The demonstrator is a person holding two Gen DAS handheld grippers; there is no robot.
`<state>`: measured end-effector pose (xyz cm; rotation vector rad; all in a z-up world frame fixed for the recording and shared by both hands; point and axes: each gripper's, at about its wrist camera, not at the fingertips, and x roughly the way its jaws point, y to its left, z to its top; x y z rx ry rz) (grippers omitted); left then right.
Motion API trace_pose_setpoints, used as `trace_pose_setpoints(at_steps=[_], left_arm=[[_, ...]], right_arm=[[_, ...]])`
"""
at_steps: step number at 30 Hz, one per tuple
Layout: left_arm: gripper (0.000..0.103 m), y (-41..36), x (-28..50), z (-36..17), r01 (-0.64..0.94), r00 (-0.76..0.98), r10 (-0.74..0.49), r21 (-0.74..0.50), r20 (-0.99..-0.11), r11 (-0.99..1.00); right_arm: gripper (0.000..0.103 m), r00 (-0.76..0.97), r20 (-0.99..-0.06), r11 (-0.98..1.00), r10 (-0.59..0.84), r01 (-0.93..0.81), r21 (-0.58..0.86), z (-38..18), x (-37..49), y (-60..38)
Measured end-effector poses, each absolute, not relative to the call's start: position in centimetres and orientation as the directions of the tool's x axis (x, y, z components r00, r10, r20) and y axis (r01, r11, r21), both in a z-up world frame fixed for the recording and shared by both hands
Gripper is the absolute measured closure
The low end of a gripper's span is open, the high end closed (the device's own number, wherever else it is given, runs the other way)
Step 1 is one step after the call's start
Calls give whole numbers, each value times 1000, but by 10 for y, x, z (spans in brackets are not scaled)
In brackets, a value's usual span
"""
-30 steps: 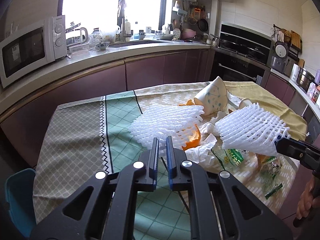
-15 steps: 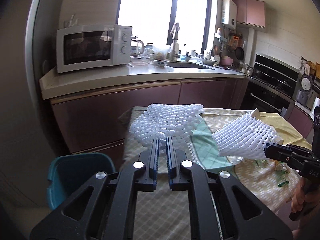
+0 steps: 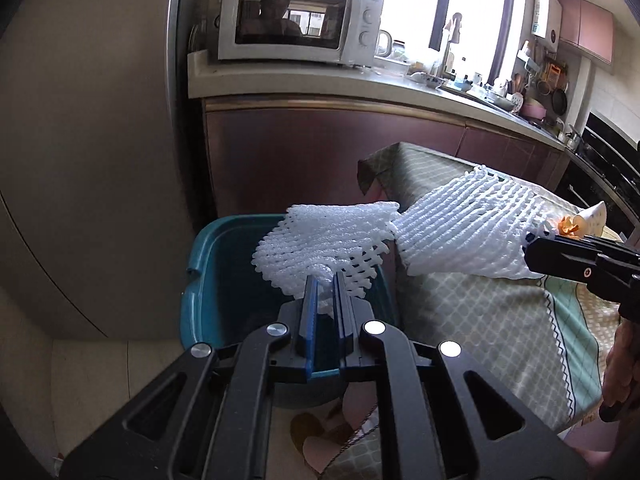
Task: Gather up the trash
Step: 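Carry both foam nets to the teal bin and open both grippers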
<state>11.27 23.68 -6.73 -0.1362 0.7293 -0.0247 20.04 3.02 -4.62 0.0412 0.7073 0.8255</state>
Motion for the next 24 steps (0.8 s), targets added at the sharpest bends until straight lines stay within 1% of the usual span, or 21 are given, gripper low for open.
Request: trace_pose_setpoints(at_steps=[4,9,12,15,18,24], left_arm=[[94,252,128,-92,-53,711,-62,-141,-701,988],[94,253,145,-107,-70,689,-61,-150,-722,986],[92,257,147,-117,-90,682,-56,-160,-729,983],[92,258,151,-124,-100,676,-59,-171,-735,980],[91,258,153,-131,-101,670,-61,-172,-740,980],[87,251,150,-135,-100,672,-48,-155,-739,983]], right_arm=[[99,423,-627,694,654,-665,275,-60,215,59],[99,378,-686,692,622,-675,256,-75,228,87],[97,355,-714,693,604,-677,249,-81,235,101],[93,332,-741,694,584,-678,243,-88,239,112],[87,322,-755,703,571,-667,247,-95,242,114],[84,333,-736,715,590,-638,284,-94,243,100]])
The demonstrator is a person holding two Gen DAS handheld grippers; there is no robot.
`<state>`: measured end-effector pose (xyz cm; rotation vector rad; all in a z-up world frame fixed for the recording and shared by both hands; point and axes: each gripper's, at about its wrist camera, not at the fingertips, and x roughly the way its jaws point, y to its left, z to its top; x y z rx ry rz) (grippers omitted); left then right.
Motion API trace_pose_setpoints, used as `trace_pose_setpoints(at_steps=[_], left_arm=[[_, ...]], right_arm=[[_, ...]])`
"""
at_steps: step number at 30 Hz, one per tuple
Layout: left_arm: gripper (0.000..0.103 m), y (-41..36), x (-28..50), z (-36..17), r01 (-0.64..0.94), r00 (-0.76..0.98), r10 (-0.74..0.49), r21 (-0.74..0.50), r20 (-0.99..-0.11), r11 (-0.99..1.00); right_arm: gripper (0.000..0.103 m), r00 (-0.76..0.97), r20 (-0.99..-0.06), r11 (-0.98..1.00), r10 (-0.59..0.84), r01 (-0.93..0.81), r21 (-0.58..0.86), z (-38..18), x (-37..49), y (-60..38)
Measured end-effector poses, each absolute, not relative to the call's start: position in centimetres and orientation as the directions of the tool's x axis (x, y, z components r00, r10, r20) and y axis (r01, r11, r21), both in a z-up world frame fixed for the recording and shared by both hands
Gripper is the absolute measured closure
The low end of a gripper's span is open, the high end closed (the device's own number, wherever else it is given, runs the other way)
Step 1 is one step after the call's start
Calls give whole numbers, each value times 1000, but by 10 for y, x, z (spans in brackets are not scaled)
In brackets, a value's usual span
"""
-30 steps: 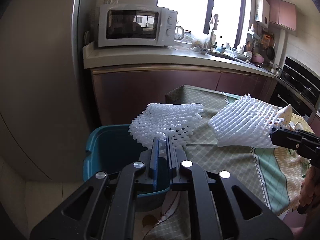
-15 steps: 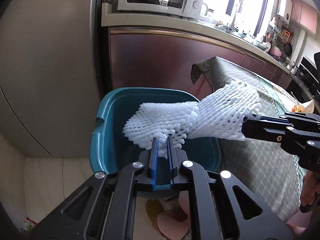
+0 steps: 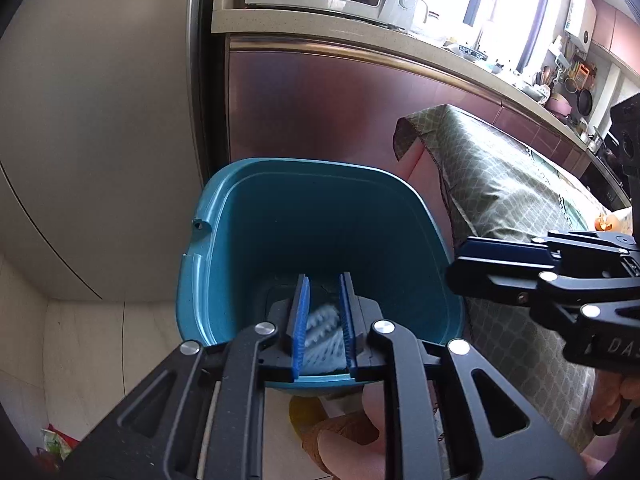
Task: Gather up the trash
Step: 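Carry both foam nets to the teal bin and open both grippers, then move both tools back over the table toward the tissue and wrappers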
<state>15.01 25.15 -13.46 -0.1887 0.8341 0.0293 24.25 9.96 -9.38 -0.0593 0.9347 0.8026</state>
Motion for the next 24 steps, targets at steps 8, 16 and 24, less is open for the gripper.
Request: trace_pose_setpoints(at_steps=[8,16,24], left_arm=[[64,221,132,-102,-18,756,-96,-168,-647,986],[51,131,124,-61,234,782,-292,-175,-551,956],[49,11,131,-54,464,686,-468,-161,-557,871]], right_arm=[[77,418,-631,710,654,-626,321,-62,212,31],[72,614,-534,812,582,-474,340,-40,155,-91],[67,771,-540,933,338,-198,302,-44,90,-201]])
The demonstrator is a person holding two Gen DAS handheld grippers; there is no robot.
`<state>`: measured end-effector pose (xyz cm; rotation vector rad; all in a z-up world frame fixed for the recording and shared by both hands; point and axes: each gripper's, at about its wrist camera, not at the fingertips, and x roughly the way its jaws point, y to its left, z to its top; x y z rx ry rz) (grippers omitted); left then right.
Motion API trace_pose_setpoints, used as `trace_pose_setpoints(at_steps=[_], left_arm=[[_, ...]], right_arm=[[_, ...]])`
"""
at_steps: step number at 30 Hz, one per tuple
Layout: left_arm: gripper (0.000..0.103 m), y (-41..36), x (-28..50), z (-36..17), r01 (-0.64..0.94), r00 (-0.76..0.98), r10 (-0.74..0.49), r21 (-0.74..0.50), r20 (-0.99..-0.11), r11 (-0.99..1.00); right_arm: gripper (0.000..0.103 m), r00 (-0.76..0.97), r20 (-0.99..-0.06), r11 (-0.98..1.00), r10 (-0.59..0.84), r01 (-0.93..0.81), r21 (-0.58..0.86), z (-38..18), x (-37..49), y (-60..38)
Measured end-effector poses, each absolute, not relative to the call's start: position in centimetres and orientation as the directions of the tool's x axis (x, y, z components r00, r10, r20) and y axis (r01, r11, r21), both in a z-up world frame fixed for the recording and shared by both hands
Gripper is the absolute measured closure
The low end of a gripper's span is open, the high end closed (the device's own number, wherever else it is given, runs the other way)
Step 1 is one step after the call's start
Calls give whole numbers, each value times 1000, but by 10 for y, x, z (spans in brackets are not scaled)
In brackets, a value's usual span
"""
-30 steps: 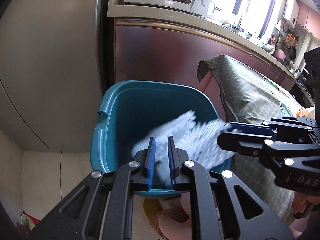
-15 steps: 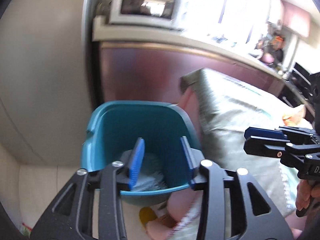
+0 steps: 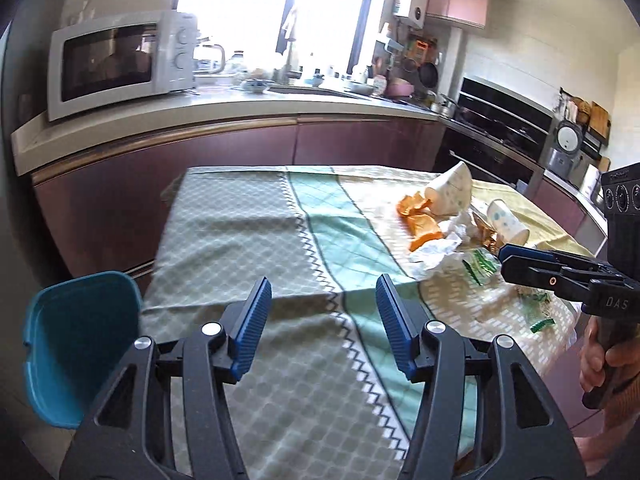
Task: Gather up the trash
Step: 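Move both tools back over the table toward the tissue and wrappers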
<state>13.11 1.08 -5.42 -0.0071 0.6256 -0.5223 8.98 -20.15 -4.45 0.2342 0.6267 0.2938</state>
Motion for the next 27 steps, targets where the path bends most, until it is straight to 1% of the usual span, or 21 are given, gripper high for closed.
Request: trace_pose_setpoints(at_steps=[3,8,9,10,15,18,19,21,22,24,26,27], left_arm=[[48,-29,134,-59,520,643,-502,-152,-578,841],[47,-87,148,-67,570,599,-513,-123,-615,812],[47,-98,152,-69,583,588,-519,-120,-621,804],[46,-103,155,-71,592,580,-520,-114,-627,798],[45,-127,167,-81,625,555,-510,-75,-657,777],[44,-142,173,-87,639,541,-495,-50,-680,768],[44,-146,175,-89,640,534,-491,-49,-689,767],[46,-151,180,-94,637,521,-479,-51,-706,769],[49,-152,181,-96,638,511,-477,-57,-715,768],[59,-152,184,-100,640,492,-477,-69,-728,765],[72,-152,185,-102,640,479,-478,-80,-736,764],[76,-152,185,-104,641,471,-481,-87,-740,763]], right_arm=[[64,795,-551,947,253,-89,307,-52,68,-241],[62,802,-582,946,131,75,316,-72,35,-297],[58,798,-591,942,121,96,322,-76,30,-304],[56,793,-599,937,112,116,330,-81,26,-310],[56,769,-626,920,131,141,365,-102,16,-316],[51,759,-629,914,169,119,389,-110,16,-310],[51,755,-631,913,178,113,392,-112,18,-309],[51,752,-631,911,191,103,399,-116,22,-306],[51,753,-628,908,198,101,407,-118,23,-305],[52,751,-627,905,207,97,415,-119,25,-304],[53,747,-629,905,214,91,416,-121,27,-303],[58,743,-633,904,218,90,418,-123,28,-302]])
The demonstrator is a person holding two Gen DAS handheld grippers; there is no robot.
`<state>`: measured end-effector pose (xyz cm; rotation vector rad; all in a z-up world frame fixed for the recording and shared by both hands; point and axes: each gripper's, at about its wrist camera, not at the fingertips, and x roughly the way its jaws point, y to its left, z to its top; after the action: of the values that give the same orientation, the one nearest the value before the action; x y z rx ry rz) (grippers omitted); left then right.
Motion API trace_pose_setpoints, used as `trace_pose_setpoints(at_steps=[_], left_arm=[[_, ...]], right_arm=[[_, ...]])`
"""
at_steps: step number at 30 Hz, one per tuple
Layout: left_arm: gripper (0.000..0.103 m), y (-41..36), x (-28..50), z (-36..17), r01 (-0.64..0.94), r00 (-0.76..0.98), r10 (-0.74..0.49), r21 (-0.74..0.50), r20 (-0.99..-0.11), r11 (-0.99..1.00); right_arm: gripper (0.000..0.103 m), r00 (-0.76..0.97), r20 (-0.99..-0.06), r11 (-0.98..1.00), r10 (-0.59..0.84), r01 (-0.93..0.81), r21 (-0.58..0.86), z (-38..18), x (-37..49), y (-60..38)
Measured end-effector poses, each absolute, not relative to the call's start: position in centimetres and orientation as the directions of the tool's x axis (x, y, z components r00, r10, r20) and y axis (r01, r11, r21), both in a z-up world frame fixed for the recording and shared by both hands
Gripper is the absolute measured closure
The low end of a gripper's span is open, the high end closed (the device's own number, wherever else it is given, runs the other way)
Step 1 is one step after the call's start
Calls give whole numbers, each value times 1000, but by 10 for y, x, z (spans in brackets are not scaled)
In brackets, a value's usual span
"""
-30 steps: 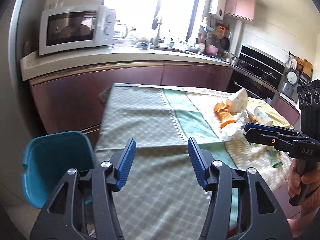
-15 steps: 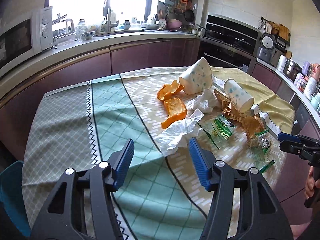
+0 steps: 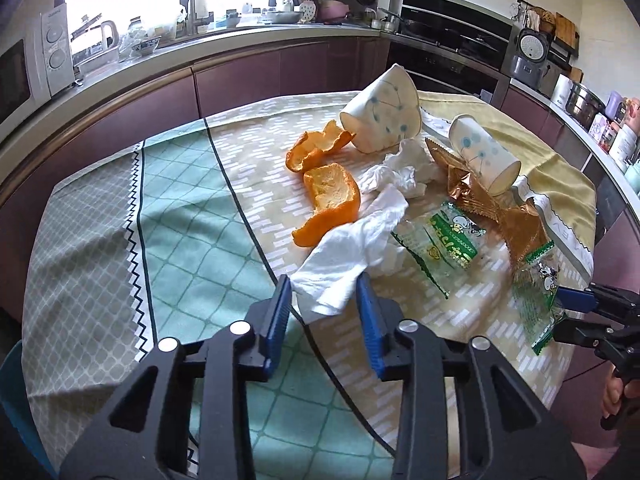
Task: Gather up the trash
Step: 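Move both tools back over the table toward the tissue and wrappers, then grasp the white tissue with the left gripper while the right gripper grasps a clear wrapper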
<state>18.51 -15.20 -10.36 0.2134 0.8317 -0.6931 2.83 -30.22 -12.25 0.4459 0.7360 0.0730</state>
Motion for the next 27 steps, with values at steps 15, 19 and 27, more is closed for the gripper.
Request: trace_pose_setpoints(at_steps=[15,19,27], left_arm=[[99,-122,164,-90,623,483,-540,-163,-689,765],[99,-99,156,-78,601,506,-551,-187,-663,777],[99,-38,136,-55,534,576,-539,-217,-615,817]], right_arm=[[83,761,-588,896,273,20,443,-112,27,-292],[86,764,-571,895,301,-20,446,-105,33,-284],[89,756,-535,881,377,-114,460,-93,51,-260]])
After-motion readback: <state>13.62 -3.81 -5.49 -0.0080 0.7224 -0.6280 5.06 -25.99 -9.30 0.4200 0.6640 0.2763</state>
